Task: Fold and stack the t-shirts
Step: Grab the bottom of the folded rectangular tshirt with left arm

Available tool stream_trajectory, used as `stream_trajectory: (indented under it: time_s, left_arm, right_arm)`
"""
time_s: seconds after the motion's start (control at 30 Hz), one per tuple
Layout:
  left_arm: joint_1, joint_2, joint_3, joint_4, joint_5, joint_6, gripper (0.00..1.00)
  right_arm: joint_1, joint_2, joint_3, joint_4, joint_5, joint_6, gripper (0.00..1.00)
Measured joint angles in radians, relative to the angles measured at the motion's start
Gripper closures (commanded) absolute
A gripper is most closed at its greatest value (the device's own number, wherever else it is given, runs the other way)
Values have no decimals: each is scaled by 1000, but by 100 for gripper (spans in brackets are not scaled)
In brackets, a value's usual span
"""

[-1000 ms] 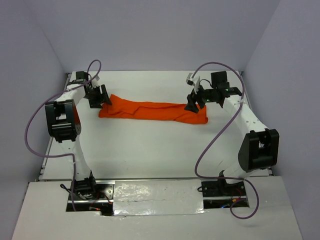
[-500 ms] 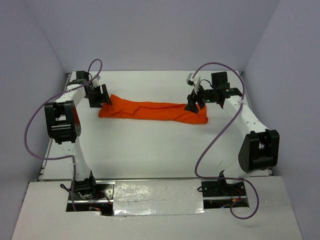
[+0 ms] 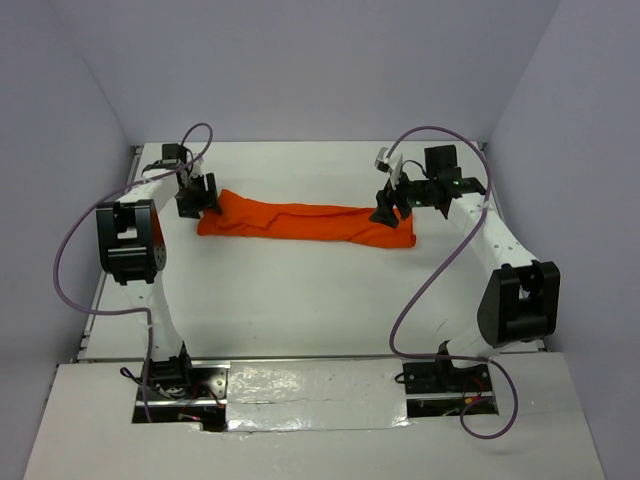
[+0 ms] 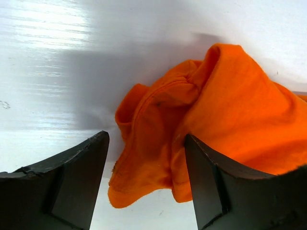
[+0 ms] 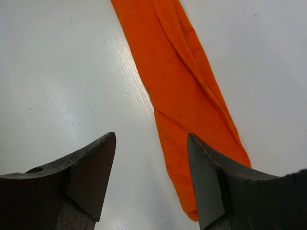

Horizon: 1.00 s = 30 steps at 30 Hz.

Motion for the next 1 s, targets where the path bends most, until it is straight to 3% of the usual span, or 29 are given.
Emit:
stream_trajectory:
  time_s: [0.27, 0.47, 0.67, 0.87, 1.0]
  left_arm:
    - [0, -14, -13, 11, -7, 4, 23]
    - [-2, 11, -11, -2, 27, 4, 30]
    - [-2, 21, -11, -2, 26, 4, 52]
    - [-4, 23, -11, -1, 27, 1, 87]
    - [-4, 20, -11, 1, 40, -1, 95]
  right_arm:
    - [-1, 0, 0, 1, -10, 5, 31]
    - [-1, 0, 0, 3, -14, 8, 31]
    - [-1, -8, -12, 9, -18, 11, 31]
    - [-2, -8, -13, 11, -21, 11, 31]
    - [-3, -11, -14, 11, -21, 11, 31]
